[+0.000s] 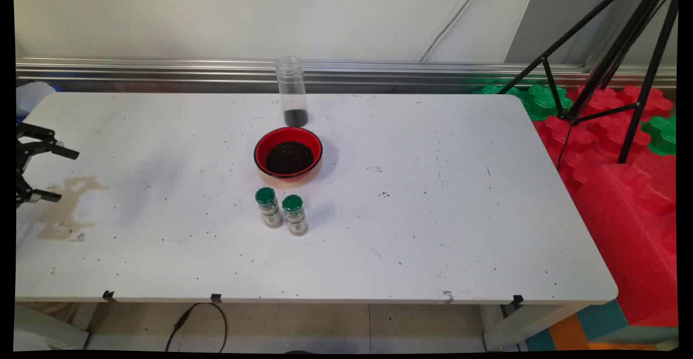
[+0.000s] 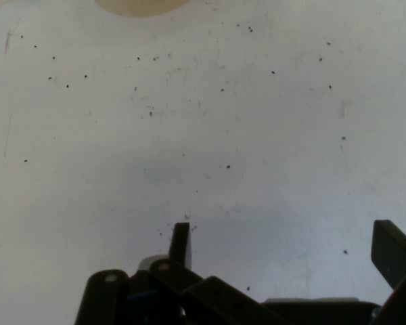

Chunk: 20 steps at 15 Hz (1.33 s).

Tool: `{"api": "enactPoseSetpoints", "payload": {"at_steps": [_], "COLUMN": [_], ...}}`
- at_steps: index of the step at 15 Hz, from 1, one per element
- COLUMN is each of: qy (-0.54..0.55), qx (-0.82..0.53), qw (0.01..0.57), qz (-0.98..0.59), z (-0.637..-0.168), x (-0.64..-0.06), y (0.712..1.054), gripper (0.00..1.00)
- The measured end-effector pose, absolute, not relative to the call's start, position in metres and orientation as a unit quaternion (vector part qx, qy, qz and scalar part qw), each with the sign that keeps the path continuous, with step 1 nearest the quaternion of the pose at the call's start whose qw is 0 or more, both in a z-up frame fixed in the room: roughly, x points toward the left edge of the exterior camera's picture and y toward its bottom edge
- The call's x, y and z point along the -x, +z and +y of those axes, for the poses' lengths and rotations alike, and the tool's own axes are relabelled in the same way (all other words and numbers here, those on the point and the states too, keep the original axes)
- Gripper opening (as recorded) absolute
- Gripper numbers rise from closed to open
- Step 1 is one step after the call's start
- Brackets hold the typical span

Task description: Pick up the black seasoning powder from the table

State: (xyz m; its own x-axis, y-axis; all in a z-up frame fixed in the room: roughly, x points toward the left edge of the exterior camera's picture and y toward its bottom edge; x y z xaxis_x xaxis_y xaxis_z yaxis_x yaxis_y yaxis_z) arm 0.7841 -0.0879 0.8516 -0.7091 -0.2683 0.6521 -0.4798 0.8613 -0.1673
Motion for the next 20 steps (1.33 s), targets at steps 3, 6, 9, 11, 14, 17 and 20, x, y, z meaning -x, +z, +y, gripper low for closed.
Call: {"api": "enactPoseSetpoints", "payload": {"at_steps": [3, 6, 9, 11, 14, 17, 20], "qy": [0.163, 0.162, 0.164, 0.165, 0.169, 0.175, 0.182], "qx": [-0.228, -0.252, -0.277, -0.292, -0.317, -0.338, -0.356], "qw": [0.325, 0.330, 0.334, 0.337, 0.340, 0.344, 0.346], "qz": [-0.903, -0.895, -0.886, -0.880, -0.869, -0.858, -0.849], "z": [-0.095, -0.105, -0.117, -0.125, -0.140, -0.157, -0.173], "x": [-0.777, -0.768, -0.758, -0.752, -0.740, -0.729, -0.718], "y": [0.855, 0.858, 0.861, 0.863, 0.865, 0.866, 0.866], "gripper": [1.00, 1.00, 1.00, 1.00, 1.00, 1.00, 1.00]}}
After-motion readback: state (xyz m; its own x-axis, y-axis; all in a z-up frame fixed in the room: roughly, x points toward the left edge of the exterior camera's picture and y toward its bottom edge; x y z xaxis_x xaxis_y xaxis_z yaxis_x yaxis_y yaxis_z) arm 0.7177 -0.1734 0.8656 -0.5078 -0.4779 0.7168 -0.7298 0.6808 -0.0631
